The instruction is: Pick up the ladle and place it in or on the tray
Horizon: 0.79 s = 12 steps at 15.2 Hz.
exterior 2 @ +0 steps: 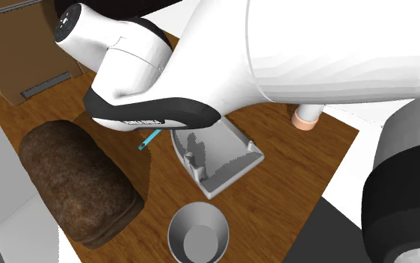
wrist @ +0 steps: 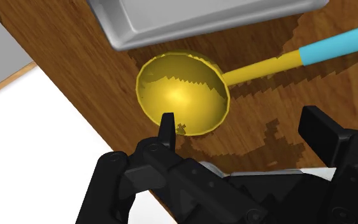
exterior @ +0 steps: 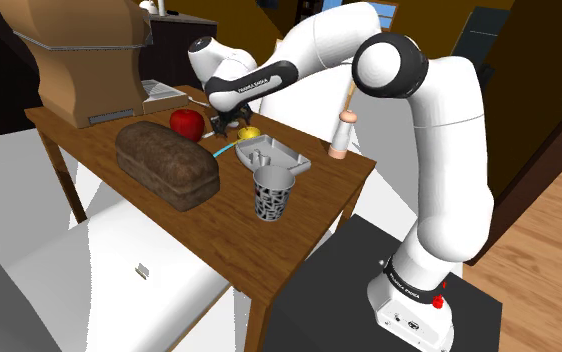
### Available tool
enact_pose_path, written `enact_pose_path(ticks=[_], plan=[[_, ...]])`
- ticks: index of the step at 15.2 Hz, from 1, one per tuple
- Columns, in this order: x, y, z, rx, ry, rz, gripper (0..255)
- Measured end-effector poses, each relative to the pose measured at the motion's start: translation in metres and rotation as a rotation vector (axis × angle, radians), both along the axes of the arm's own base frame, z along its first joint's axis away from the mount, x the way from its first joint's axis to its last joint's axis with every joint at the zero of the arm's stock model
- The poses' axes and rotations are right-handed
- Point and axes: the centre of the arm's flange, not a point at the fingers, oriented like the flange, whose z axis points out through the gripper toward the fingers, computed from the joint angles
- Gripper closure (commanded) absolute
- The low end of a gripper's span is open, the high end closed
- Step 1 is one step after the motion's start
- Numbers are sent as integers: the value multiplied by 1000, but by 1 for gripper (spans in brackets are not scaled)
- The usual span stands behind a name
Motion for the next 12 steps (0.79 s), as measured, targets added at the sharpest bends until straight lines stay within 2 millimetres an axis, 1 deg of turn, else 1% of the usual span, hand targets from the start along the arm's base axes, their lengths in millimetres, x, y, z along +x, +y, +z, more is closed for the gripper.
enact_pose_path(ticks=[6,12], plan=[[4,-16,-27,-4,-1,0,0],[4,-18,-30,-4,-2,0,0]])
